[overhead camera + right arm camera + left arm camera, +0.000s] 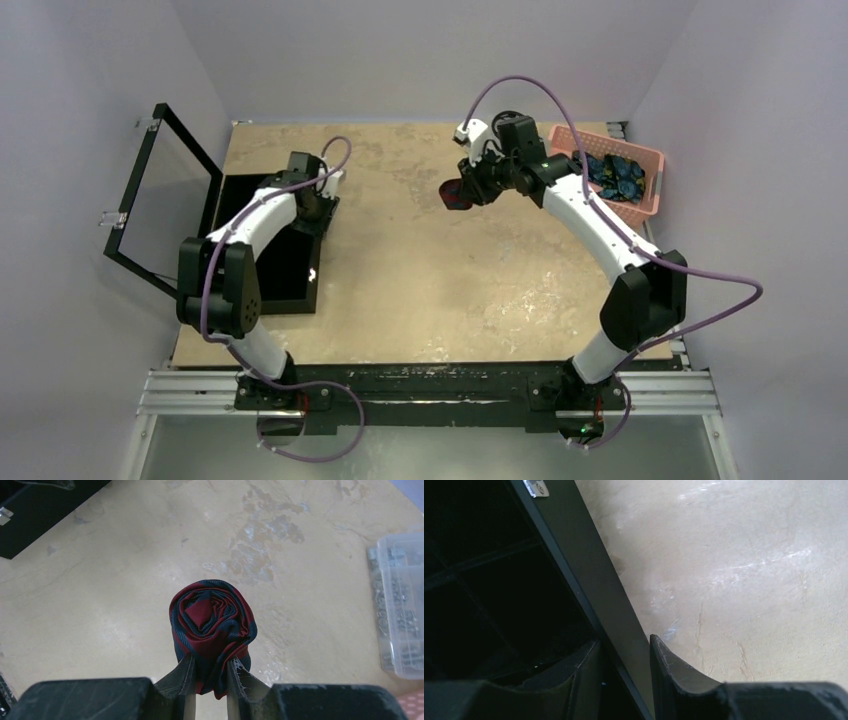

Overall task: Roll the ties
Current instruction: Move the storage box to the center of the board.

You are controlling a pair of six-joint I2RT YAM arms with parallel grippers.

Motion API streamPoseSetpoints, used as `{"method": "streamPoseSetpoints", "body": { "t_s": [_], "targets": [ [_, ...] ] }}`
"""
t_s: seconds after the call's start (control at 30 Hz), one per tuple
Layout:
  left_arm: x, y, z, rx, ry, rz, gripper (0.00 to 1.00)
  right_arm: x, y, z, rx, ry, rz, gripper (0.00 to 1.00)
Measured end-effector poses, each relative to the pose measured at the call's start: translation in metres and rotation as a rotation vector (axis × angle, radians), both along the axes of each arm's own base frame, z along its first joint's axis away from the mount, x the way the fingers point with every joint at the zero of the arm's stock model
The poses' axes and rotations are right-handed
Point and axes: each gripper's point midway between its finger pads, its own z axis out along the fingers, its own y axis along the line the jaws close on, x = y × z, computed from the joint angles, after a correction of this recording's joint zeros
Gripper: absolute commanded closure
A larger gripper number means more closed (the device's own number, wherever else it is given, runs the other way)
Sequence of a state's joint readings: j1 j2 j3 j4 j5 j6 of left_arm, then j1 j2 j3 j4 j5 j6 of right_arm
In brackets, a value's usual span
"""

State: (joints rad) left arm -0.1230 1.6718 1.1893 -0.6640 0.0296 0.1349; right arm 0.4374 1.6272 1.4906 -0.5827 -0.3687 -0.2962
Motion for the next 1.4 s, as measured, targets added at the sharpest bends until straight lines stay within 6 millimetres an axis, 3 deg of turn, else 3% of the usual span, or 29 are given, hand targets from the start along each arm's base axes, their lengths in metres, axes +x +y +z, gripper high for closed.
{"method": "streamPoseSetpoints", "body": {
  "t_s": [0.13,0.3,0.47,0.63,0.8,0.87,0.9,1.0,1.03,1.27,1.4],
  "targets": [
    [-0.002,-0.027,0.0,0.046,-0.017,-0.122,0.69,0.007,-0.022,0.003,-0.003,0.006,-0.053,1.0],
    [-0.021,-0.107,-0.001,0.011,-0.045,-0.394,0.65,0.008,-0.041,0.006,-0.012,0.013,-0.092,1.0],
    [-0.061,-0.174,-0.002,-0.065,-0.037,-0.658,0.45,0.006,-0.058,-0.001,-0.047,0.04,-0.109,1.0],
    [-0.094,-0.207,-0.002,-0.143,-0.011,-0.828,0.28,-0.002,-0.069,-0.008,-0.087,0.077,-0.103,1.0],
    [-0.121,-0.211,0.02,-0.26,-0.028,-0.881,0.17,-0.005,-0.074,-0.006,-0.13,0.102,-0.099,1.0],
    [-0.131,-0.21,0.047,-0.339,-0.084,-0.892,0.0,-0.002,-0.073,-0.003,-0.143,0.109,-0.102,1.0],
    [-0.137,-0.211,0.074,-0.395,-0.152,-0.9,0.0,0.001,-0.072,-0.002,-0.153,0.113,-0.102,1.0],
    [-0.131,-0.203,0.122,-0.459,-0.335,-0.867,0.0,0.013,-0.065,0.001,-0.171,0.118,-0.097,1.0],
    [-0.128,-0.199,0.126,-0.462,-0.356,-0.856,0.0,0.017,-0.061,0.0,-0.174,0.118,-0.091,1.0],
    [-0.035,-0.132,0.15,-0.341,-0.561,-0.539,0.0,0.026,-0.029,-0.014,-0.201,0.156,-0.03,1.0],
    [-0.021,-0.101,0.151,-0.246,-0.589,-0.422,0.01,0.023,-0.014,-0.014,-0.215,0.155,0.008,1.0]
  ]
}}
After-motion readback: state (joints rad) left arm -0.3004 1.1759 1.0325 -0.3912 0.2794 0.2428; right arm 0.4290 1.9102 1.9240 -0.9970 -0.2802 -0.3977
